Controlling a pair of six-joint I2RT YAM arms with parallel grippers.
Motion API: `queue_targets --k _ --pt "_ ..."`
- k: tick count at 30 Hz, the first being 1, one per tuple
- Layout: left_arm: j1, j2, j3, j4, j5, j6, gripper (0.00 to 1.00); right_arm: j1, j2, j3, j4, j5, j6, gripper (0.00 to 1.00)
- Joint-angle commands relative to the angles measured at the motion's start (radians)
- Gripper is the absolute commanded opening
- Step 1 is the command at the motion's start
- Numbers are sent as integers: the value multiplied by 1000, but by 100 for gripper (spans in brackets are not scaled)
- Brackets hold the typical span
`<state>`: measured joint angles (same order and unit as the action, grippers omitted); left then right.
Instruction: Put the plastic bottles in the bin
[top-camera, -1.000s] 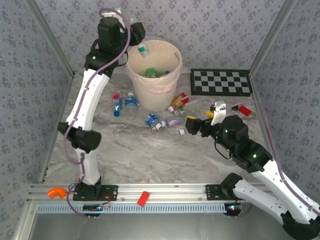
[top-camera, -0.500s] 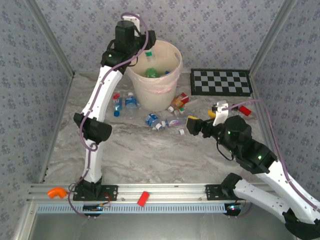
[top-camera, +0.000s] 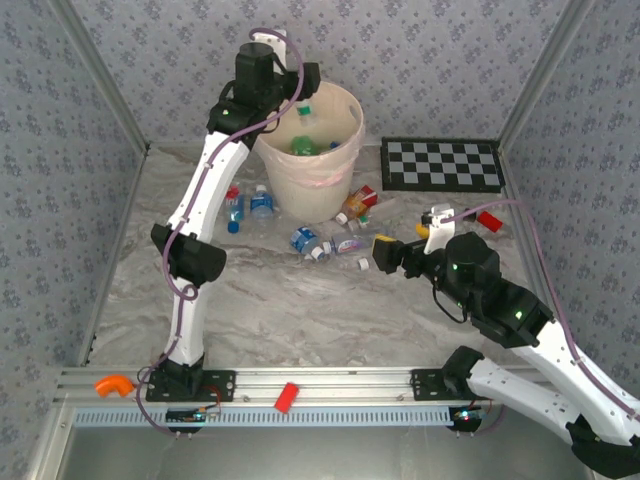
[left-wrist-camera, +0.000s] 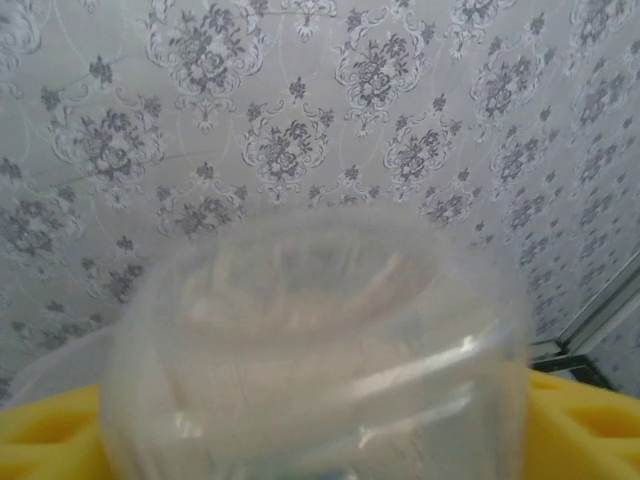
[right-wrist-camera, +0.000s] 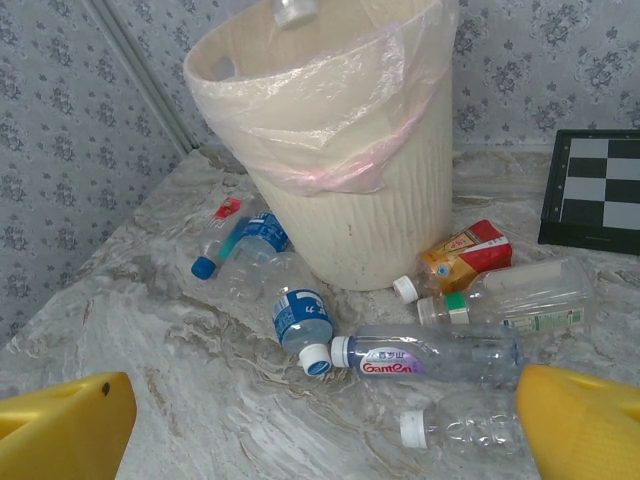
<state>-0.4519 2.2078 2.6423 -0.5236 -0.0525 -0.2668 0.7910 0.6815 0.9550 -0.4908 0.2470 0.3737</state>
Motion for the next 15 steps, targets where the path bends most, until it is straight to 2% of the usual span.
queue_targets --k 1,15 --pt "-5 -16 44 21 3 0 100 10 -3 19 0 22 -9 99" --pt "-7 -74 18 -12 24 -34 100 26 1 1 17 38 1 99"
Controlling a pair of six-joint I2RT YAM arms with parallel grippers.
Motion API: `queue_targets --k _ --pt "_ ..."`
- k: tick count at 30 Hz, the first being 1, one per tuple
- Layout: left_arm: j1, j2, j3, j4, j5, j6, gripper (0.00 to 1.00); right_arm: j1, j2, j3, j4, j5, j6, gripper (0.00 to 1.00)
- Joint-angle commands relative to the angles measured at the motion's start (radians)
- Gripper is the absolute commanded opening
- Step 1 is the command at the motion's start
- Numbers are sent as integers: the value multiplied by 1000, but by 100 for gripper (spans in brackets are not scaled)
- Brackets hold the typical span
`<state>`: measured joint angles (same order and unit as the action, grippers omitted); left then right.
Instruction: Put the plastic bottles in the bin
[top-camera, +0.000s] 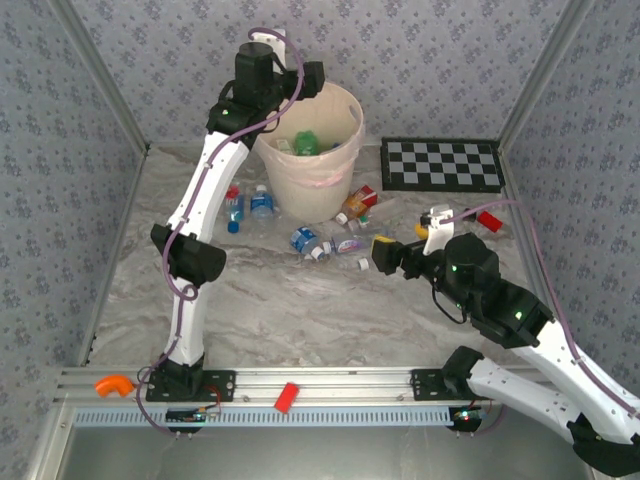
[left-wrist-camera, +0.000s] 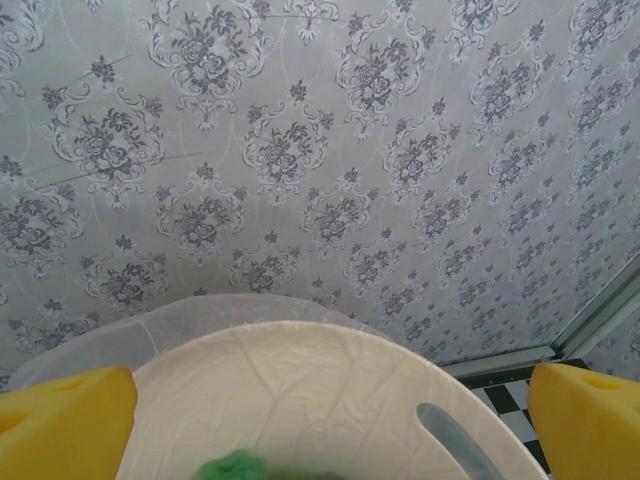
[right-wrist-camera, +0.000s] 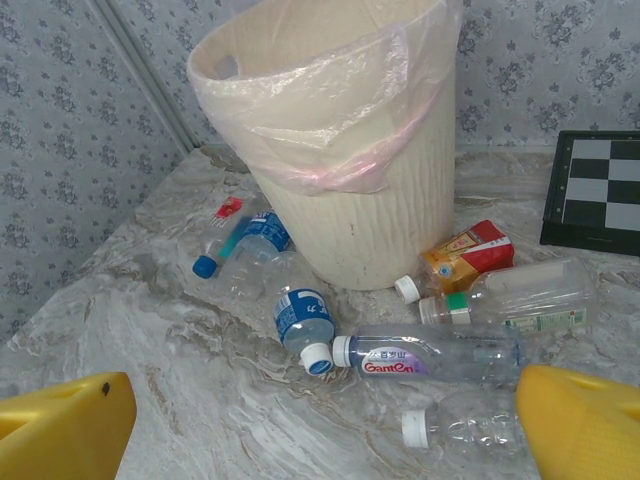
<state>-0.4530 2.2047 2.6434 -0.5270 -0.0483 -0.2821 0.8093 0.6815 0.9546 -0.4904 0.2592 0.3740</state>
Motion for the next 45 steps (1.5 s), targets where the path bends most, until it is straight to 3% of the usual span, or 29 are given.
queue_targets --k 1,12,17,22,27,37,45 --pt "-6 -77 17 -18 21 -26 100 8 1 -3 18 31 1 99" --pt "-18 -165 -50 -201 28 -117 100 -7 61 -75 51 103 69 99" --pt "-32 -332 -307 -91 67 -138 100 -77 107 -85 23 143 174 99" --pt "-32 -560 -676 104 100 -180 100 -240 131 -163 70 -52 324 100" --pt "-35 -753 -950 171 111 -186 100 -360 153 -239 146 -188 436 91" --pt "-51 -1124 -1487 320 110 -294 100 -448 369 -280 229 -317 637 81" --pt "-59 -1329 -1663 223 37 -286 100 -473 564 -233 255 -307 765 80"
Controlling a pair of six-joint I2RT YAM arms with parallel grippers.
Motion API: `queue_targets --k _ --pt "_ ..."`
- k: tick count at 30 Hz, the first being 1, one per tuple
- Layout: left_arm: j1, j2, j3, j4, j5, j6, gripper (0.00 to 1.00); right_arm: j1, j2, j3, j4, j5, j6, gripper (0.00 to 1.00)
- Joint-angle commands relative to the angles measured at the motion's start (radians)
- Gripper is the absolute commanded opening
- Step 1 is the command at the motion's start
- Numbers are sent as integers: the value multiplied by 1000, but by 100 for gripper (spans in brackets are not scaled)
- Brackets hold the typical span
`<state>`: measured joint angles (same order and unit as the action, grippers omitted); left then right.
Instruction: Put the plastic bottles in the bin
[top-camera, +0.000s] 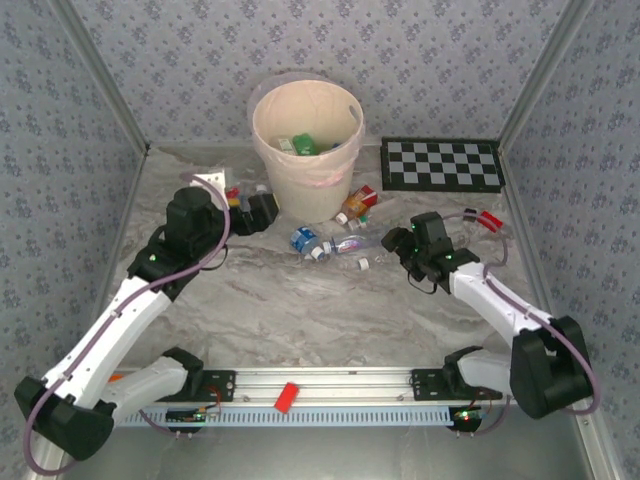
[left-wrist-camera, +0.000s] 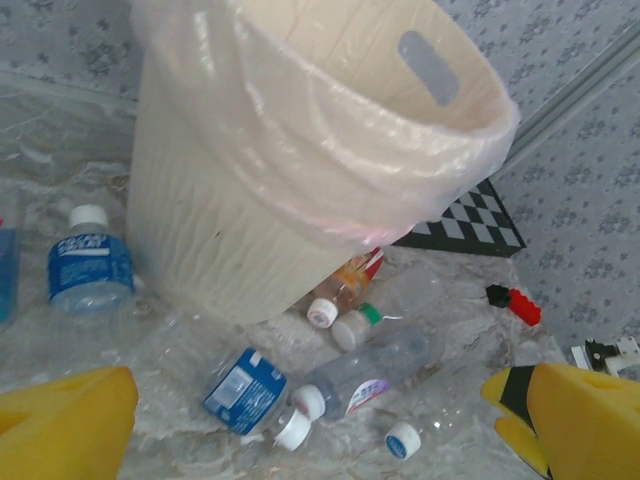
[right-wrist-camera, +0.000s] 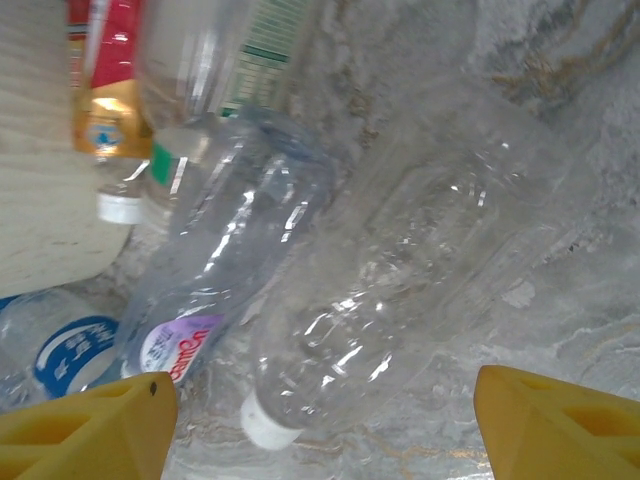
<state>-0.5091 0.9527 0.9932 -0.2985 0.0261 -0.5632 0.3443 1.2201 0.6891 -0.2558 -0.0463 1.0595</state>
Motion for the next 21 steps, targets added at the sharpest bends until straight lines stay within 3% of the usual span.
queue_targets --k 1,7,21 --pt "-2 -103 -29 -11 -44 -3 100 -7 41 36 20 12 94 80" --pt "-2 -180 -79 -46 -66 -7 100 -27 134 34 36 1 160 80" --pt "-3 -224 -118 -68 -48 -43 100 -90 346 83 117 -123 152 81"
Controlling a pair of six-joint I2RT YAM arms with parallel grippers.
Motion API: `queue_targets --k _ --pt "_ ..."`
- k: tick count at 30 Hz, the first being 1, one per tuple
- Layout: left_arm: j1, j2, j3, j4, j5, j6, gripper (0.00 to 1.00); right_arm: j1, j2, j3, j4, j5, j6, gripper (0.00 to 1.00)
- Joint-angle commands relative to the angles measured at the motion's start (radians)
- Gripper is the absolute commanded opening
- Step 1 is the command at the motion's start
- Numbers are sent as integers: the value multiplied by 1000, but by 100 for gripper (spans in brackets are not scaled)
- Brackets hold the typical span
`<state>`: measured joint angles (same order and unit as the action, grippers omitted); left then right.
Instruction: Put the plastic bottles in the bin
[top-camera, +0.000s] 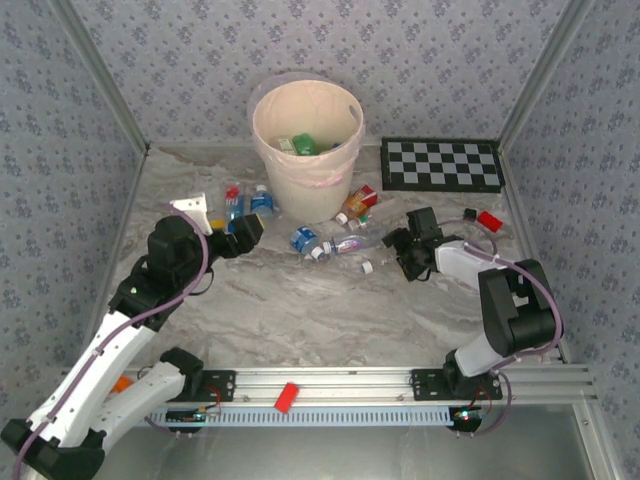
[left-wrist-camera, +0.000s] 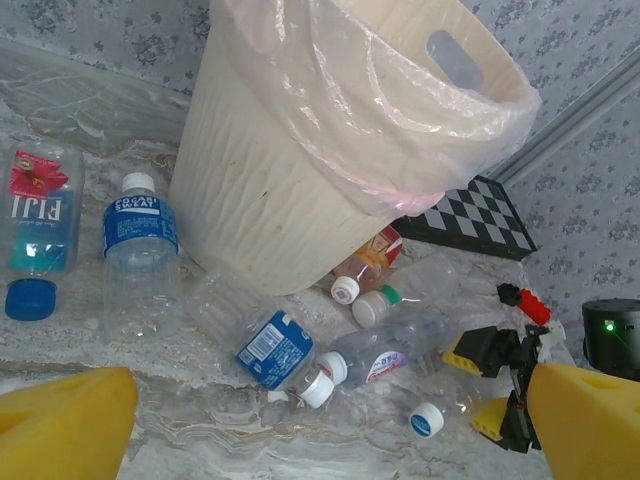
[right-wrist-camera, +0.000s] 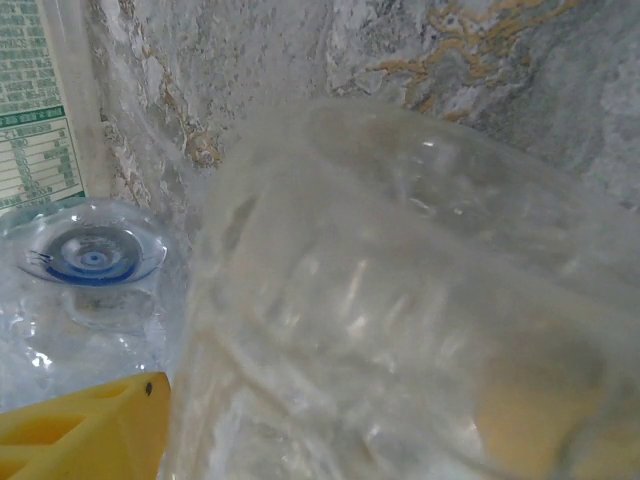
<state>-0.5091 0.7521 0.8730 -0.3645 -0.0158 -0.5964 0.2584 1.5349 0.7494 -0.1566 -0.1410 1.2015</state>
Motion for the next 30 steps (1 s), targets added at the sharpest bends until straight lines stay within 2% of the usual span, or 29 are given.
queue_targets --k 1,3,6,9,13,19,25,30 --pt "-2 -22 4 -5 -4 -10 100 -5 31 22 19 -27 5 80" --pt "-3 -21 7 -8 -4 -12 100 -5 23 16 16 -22 -4 77" --pt "-2 -19 12 -12 -4 -14 100 -14 -2 -7 18 -19 -18 65" --pt "-2 -15 21 -13 -6 -14 100 -22 -55 -38 22 0 -23 60" --pt "-2 -4 38 -28 -12 -9 100 -28 -168 -55 -22 62 -59 60" --pt "-3 6 50 -31 -18 -10 100 -7 -385 14 -134 181 -169 59" --pt "-3 10 56 -37 -23 -13 100 100 -554 133 -146 366 -394 56" --pt "-2 1 59 -52 -26 -14 100 190 -553 263 -51 409 -562 57"
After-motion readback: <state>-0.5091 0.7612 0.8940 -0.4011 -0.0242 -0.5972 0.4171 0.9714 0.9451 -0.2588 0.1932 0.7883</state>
